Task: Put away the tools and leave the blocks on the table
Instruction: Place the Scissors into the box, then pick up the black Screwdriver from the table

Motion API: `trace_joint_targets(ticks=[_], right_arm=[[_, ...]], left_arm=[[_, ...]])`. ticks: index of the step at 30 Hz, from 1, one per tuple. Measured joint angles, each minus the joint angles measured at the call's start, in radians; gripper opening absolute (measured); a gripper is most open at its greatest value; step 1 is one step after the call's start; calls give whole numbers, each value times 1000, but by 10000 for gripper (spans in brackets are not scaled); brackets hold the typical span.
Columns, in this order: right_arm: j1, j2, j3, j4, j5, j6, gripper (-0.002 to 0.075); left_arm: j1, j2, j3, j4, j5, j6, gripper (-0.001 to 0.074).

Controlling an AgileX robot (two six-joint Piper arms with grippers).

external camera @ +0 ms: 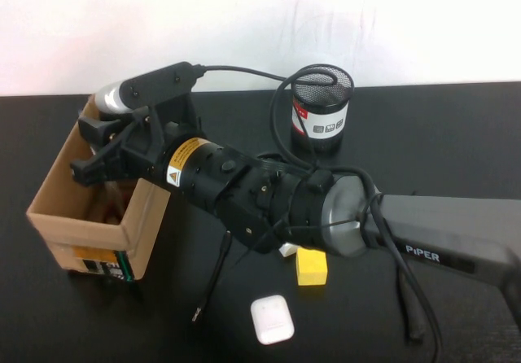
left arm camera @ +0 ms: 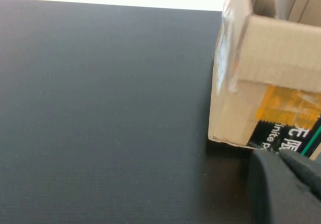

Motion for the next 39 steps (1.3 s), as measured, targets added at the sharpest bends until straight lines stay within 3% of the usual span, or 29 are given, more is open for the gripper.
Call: trace_joint_targets(ticks=[11, 16, 21, 33, 39], right_arm=[[0, -9, 0, 22, -1, 0, 166], [-9, -78, 0, -11, 144, -105, 166], [-78, -199, 0, -12, 433, -315, 165], [-456, -412, 0, -10, 1139, -187, 165], [-536, -440, 0, -8, 1421, -176, 165]], left_arm=[[0, 0, 0, 0, 0, 0, -4], [0, 0, 0, 0, 0, 0, -4], [0, 0, 0, 0, 0, 0, -4], [0, 0, 0, 0, 0, 0, -4], [0, 0, 0, 0, 0, 0, -4]])
